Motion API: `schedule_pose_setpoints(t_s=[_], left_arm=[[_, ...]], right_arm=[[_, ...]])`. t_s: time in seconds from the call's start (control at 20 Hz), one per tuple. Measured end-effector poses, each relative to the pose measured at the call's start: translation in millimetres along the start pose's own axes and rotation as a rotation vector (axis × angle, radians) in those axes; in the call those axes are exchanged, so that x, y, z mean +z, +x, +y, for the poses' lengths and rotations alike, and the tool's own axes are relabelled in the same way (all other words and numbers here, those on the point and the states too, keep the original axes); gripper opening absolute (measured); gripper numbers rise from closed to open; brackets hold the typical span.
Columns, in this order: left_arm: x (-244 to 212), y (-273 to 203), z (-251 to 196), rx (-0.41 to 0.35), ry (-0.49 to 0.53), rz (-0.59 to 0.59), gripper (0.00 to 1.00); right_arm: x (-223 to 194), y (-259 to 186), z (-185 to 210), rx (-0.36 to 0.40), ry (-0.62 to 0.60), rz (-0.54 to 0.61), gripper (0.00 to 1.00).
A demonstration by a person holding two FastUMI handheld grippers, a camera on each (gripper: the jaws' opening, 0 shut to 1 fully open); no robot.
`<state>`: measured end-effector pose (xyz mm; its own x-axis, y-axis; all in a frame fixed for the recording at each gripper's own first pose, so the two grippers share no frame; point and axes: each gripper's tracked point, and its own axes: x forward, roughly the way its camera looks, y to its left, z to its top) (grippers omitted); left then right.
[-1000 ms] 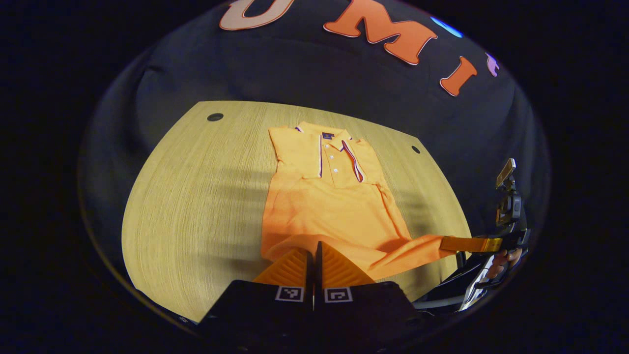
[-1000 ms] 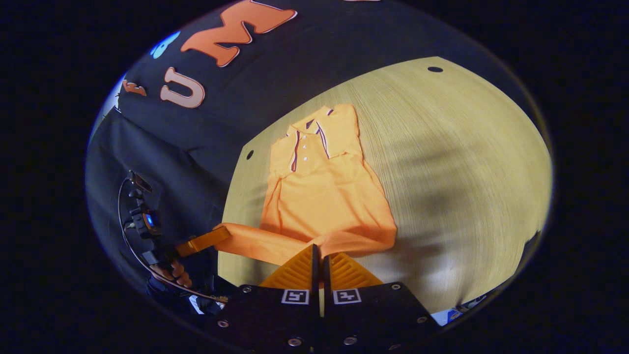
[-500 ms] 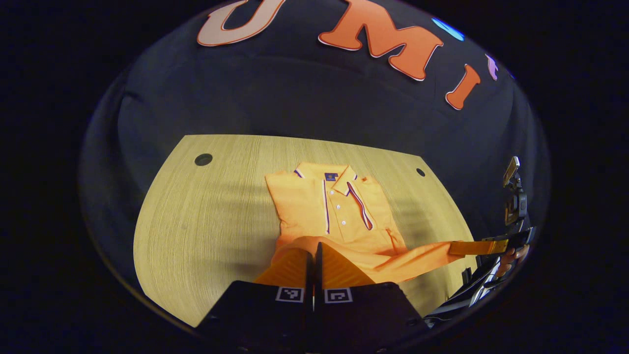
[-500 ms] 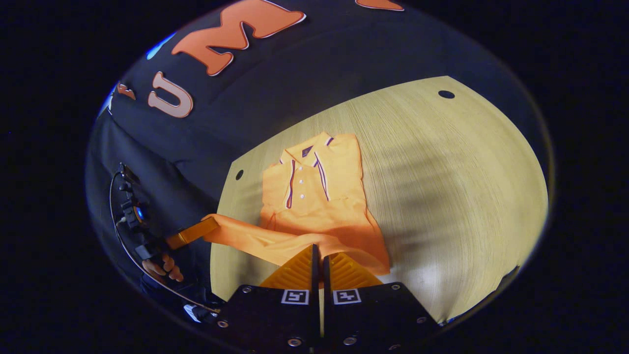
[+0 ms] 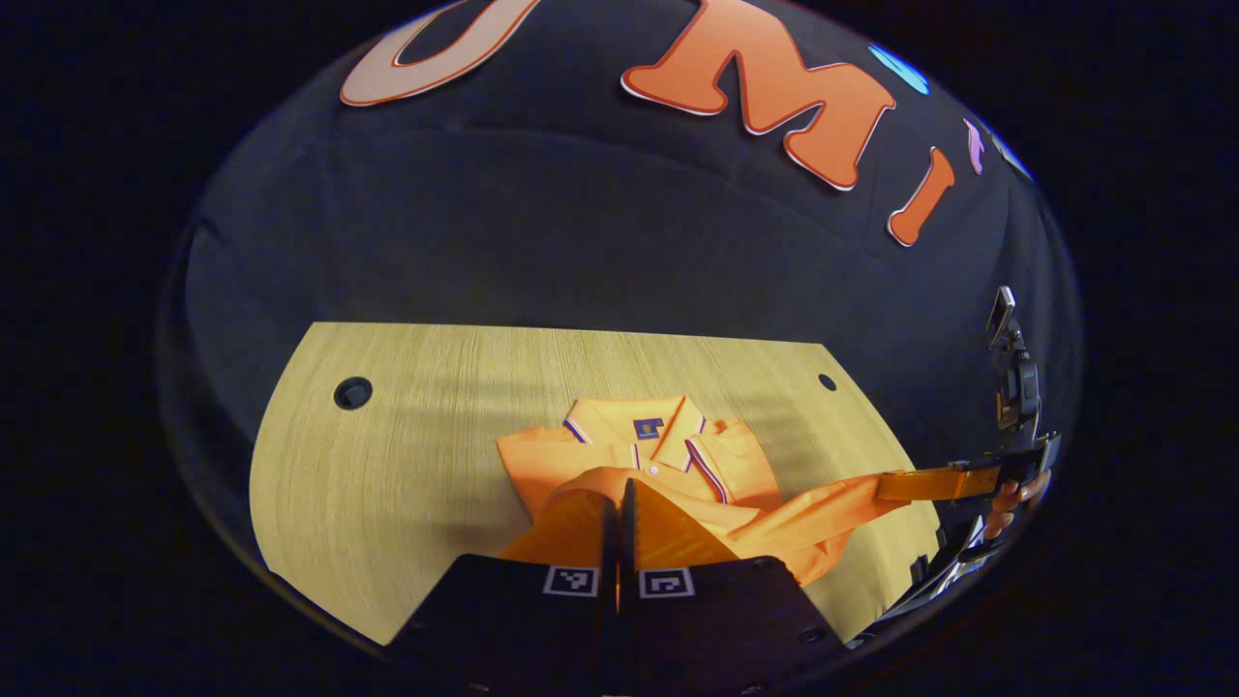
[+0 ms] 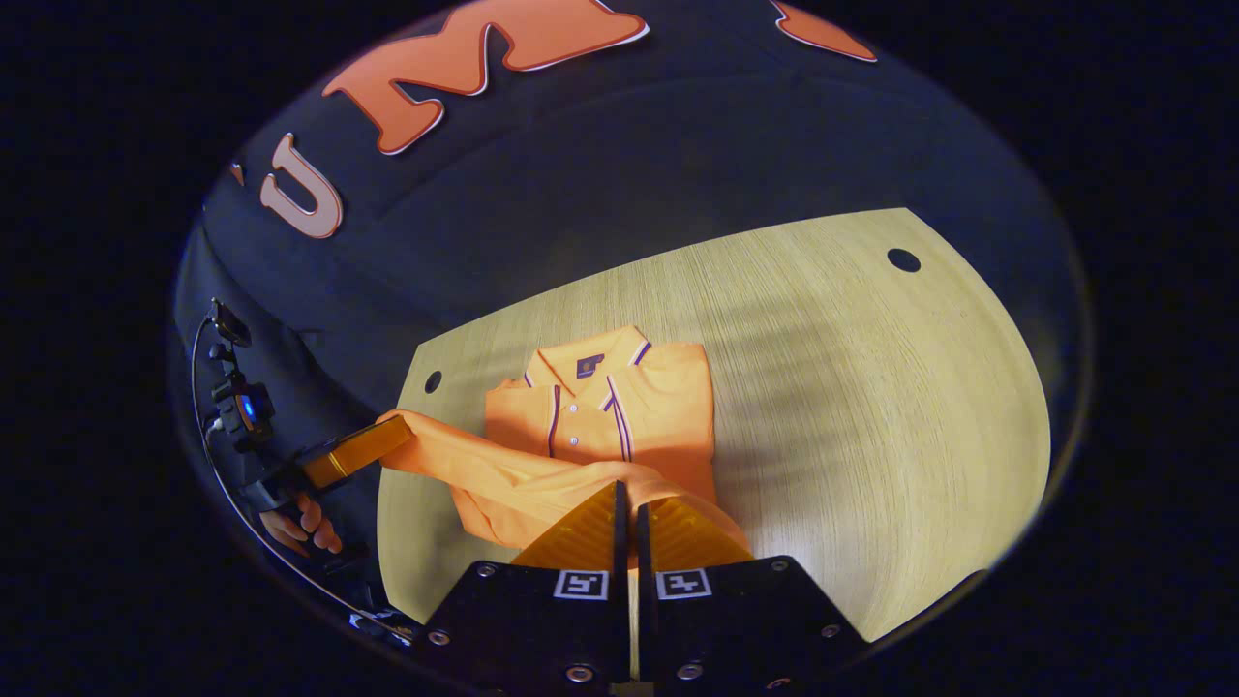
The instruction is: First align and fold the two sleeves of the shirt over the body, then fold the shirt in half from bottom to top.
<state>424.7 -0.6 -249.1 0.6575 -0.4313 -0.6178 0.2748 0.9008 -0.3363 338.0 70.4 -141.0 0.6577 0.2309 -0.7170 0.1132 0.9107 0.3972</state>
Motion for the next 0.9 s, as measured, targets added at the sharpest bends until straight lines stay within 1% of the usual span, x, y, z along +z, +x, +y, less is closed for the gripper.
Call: schedule_pose_setpoints(t_s=[0.3,0.35,0.4,0.6,0.65,0.75,0.85,0.9], left_arm=[[21.1,48.2,20.5,0.022,0.019,-0.007,0.01],[21.3,55.2,24.3,0.028,0.018,-0.001,0.01],[23.8,63.5,26.4,0.032,0.018,0.003,0.01],[35.8,94.9,32.7,0.038,0.028,0.005,0.02],[37.9,102.0,35.6,0.047,0.029,0.004,0.01],[40.9,114.5,41.5,0.063,0.023,0.009,0.01],[42.5,121.3,49.4,0.083,0.04,0.007,0.02],[43.2,126.7,53.4,0.092,0.059,0.01,0.01]], right_arm=[[39.7,46.0,-8.7,-0.018,0.045,-0.018,0.04],[44.8,53.6,-12.2,-0.026,0.055,-0.016,0.0],[48.9,62.7,-15.3,-0.033,0.057,-0.011,0.04],[72.7,87.4,-24.7,-0.043,0.084,-0.012,0.04],[77.7,94.3,-26.9,-0.044,0.098,-0.012,0.04],[84.8,110.2,-27.0,-0.035,0.124,-0.009,0.04],[91.6,121.0,-15.9,0.031,0.165,-0.001,0.04],[94.4,126.1,-13.0,0.057,0.203,0.006,0.04]])
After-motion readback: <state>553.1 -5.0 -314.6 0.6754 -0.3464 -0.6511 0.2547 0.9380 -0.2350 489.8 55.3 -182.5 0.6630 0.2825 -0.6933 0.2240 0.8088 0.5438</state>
